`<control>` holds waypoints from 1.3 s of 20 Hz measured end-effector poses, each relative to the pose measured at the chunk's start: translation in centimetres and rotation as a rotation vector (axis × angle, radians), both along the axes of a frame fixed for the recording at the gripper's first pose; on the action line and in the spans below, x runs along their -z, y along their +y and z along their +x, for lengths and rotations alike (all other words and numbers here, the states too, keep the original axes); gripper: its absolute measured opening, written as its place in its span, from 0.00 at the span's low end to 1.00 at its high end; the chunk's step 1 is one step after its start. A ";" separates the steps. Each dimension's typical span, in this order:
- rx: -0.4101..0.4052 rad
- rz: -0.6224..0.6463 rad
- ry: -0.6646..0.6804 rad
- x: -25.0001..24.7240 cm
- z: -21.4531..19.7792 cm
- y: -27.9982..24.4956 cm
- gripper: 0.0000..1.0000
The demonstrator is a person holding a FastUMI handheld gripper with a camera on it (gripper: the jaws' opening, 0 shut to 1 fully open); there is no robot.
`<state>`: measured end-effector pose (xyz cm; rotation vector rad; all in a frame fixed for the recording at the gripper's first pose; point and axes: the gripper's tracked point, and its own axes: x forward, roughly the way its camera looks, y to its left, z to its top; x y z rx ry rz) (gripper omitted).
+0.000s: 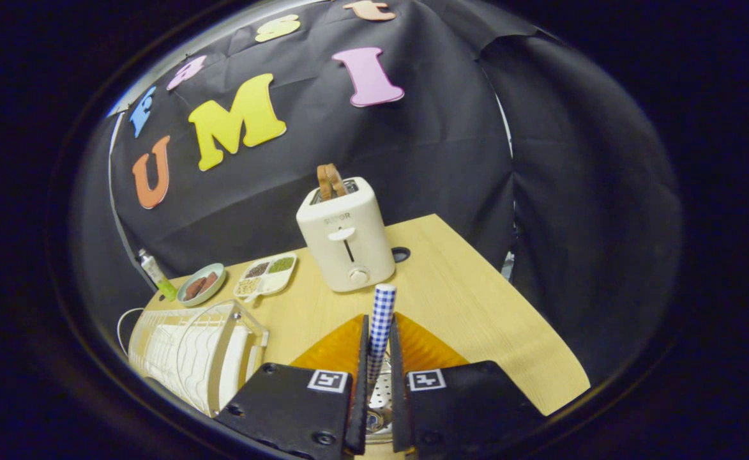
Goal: Take the plate from the dish rack, then take the spoon from the basket and place it into the plate.
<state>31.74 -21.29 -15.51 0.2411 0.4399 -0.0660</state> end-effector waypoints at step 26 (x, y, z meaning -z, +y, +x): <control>0.054 -0.311 -0.592 -24.5 -23.2 14.7 0.15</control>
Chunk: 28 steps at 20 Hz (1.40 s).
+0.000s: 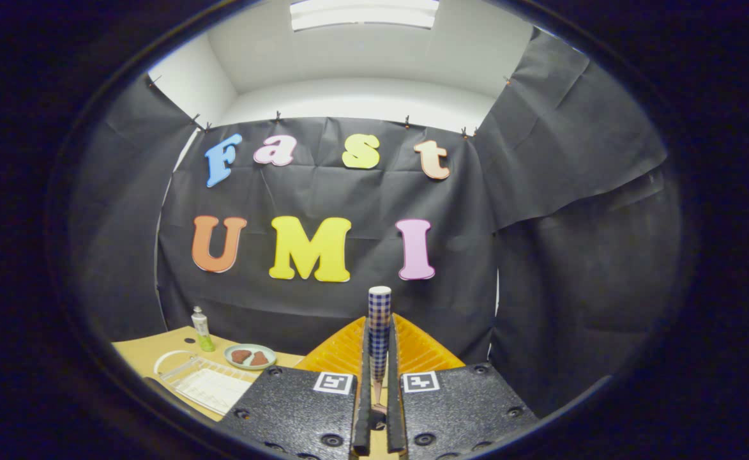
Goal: Take the plate from the dish rack, then take the spoon from the basket and place it into the plate.
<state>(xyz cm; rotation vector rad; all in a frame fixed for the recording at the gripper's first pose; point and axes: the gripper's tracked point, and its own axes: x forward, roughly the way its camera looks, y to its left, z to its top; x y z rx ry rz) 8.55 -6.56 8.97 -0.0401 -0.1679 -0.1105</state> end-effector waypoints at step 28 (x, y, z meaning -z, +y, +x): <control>-0.218 0.054 0.122 26.1 -4.6 16.9 0.19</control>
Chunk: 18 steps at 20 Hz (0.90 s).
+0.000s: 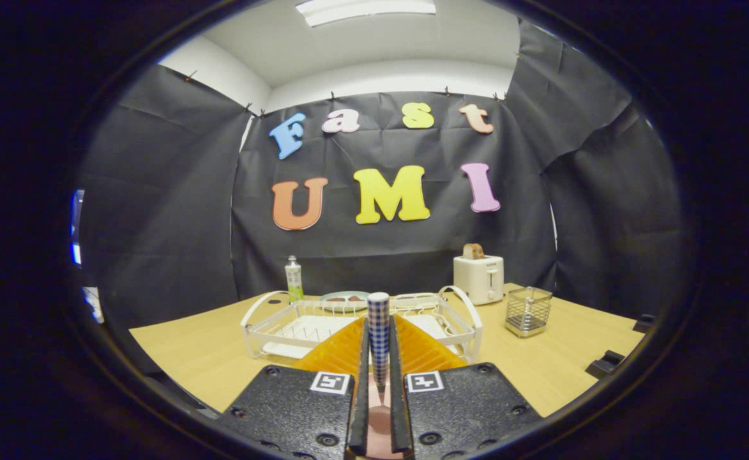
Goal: Take the plate from the dish rack, then take the spoon from the basket and place it into the plate.
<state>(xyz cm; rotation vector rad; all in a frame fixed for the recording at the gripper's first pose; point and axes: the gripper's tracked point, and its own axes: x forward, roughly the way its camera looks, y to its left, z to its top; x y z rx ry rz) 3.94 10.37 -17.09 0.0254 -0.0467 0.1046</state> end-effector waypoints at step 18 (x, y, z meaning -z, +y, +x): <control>0.101 -0.028 0.032 -2.7 -2.1 -6.0 0.51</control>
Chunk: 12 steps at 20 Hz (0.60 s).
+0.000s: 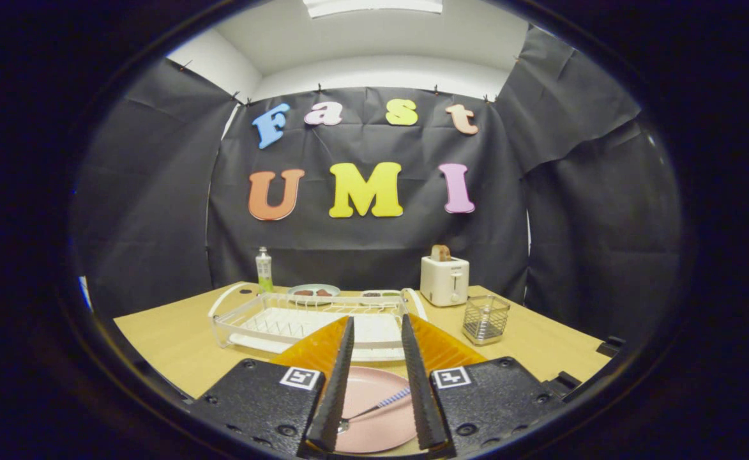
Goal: Take the plate from the dish rack, then take the spoon from the basket and place it into the plate.
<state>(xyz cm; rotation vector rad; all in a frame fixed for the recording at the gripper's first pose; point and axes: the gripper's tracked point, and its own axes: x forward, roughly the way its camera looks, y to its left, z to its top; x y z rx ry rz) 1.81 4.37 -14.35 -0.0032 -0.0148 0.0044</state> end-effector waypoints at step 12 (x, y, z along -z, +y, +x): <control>-0.074 0.057 0.043 -3.7 -4.0 -2.8 0.99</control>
